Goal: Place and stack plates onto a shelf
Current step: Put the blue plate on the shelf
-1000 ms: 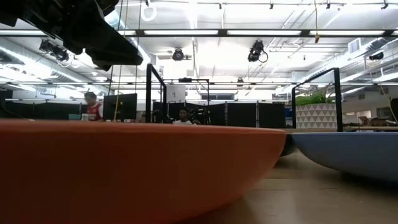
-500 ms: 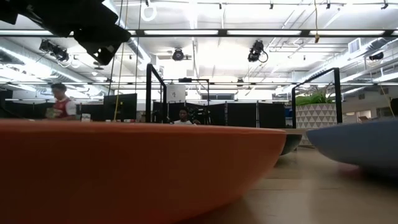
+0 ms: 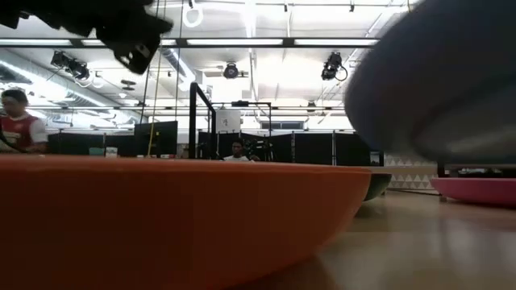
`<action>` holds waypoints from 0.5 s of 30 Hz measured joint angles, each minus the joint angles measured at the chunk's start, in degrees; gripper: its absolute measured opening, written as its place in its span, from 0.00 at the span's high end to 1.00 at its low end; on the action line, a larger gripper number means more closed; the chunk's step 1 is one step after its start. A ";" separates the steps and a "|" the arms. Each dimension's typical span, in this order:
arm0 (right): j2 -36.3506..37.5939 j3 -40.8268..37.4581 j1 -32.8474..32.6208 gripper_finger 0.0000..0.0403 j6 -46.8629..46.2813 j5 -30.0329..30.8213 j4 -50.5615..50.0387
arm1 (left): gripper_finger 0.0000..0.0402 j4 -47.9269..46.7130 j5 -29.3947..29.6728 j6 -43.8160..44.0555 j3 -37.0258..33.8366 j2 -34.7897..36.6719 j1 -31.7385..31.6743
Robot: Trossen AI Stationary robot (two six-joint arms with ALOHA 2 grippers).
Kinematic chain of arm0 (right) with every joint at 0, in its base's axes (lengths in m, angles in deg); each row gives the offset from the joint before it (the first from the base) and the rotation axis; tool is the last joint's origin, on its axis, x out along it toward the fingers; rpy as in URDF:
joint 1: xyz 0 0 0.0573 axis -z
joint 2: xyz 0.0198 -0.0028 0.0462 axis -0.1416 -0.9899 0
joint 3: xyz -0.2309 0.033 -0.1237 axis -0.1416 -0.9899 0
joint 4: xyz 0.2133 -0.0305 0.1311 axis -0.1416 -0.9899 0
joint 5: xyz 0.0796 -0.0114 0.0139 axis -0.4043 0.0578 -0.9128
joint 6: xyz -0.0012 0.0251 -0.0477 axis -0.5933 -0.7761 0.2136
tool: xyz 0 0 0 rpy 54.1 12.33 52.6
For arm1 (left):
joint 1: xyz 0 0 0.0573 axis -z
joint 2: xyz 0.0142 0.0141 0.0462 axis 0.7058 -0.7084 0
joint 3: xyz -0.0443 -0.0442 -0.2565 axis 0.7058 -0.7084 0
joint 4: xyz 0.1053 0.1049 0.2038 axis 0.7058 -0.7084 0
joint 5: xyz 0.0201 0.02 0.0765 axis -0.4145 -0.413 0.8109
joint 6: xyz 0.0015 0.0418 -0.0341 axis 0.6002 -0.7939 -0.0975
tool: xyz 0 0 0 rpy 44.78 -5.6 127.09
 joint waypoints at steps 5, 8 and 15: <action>0.02 0.78 1.36 0.93 4.40 1.67 -3.39 | 0.65 4.35 0.49 -1.48 0.00 -1.61 2.10; 0.01 0.78 2.50 0.93 5.93 1.78 -4.78 | 0.65 4.17 1.72 -1.22 -0.02 -1.75 3.21; 0.02 0.78 4.27 0.93 9.91 2.27 -7.64 | 0.65 3.65 4.65 0.07 -0.02 -1.72 6.00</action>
